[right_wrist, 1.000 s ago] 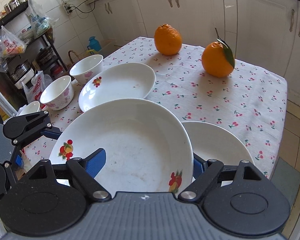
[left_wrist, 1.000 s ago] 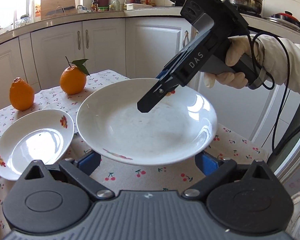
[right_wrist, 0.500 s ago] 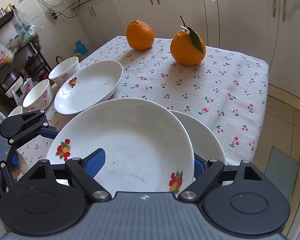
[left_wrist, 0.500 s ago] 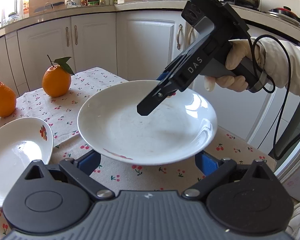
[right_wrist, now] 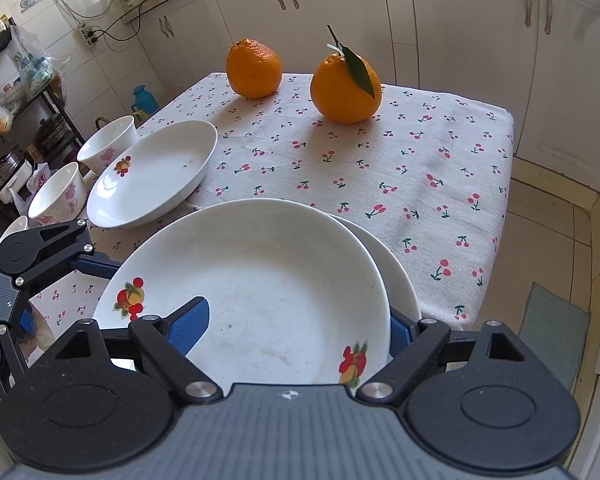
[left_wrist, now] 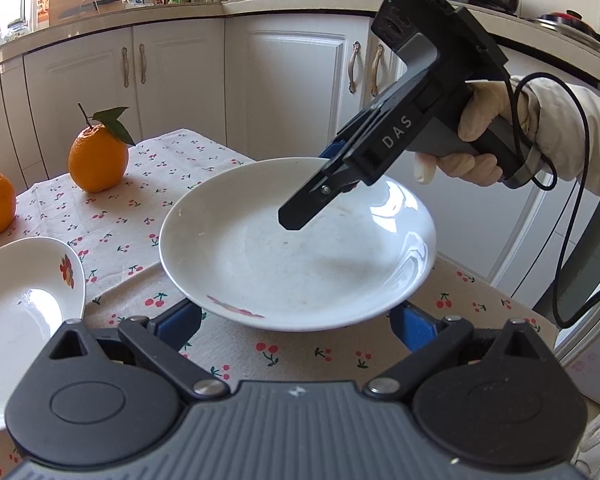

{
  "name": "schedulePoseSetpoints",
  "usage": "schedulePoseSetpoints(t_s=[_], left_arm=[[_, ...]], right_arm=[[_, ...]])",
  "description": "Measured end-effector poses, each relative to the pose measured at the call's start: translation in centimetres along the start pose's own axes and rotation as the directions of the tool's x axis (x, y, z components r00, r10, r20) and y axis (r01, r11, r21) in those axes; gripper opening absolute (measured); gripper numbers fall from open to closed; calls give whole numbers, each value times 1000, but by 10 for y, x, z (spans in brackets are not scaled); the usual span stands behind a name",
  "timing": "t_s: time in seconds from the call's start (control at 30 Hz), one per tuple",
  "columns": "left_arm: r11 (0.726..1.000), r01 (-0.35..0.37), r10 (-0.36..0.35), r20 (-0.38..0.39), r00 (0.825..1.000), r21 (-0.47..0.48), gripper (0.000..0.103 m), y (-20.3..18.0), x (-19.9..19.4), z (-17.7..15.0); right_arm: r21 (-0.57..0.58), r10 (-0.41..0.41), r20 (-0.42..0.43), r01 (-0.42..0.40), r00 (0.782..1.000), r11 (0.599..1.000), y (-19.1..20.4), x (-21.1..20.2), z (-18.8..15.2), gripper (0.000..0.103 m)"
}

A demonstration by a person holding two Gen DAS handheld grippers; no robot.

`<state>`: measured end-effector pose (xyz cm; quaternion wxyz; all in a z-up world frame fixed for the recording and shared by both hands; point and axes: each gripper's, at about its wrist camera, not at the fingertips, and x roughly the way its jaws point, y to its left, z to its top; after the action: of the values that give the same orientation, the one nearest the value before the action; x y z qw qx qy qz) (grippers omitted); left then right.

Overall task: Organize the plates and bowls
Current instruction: 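Carry the large plate over the stained plate and lower it on top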

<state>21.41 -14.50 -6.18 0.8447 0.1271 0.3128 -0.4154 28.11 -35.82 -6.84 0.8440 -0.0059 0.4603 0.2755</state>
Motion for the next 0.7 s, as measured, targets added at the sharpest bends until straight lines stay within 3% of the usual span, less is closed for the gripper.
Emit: schedulePoseSetpoints(t_s=[0.7], left_arm=[[1000,5,-5,7,1000,19,100,-1,8,-4]], right_arm=[[48,-53,13,52,999,997,1,-19,-13,94]])
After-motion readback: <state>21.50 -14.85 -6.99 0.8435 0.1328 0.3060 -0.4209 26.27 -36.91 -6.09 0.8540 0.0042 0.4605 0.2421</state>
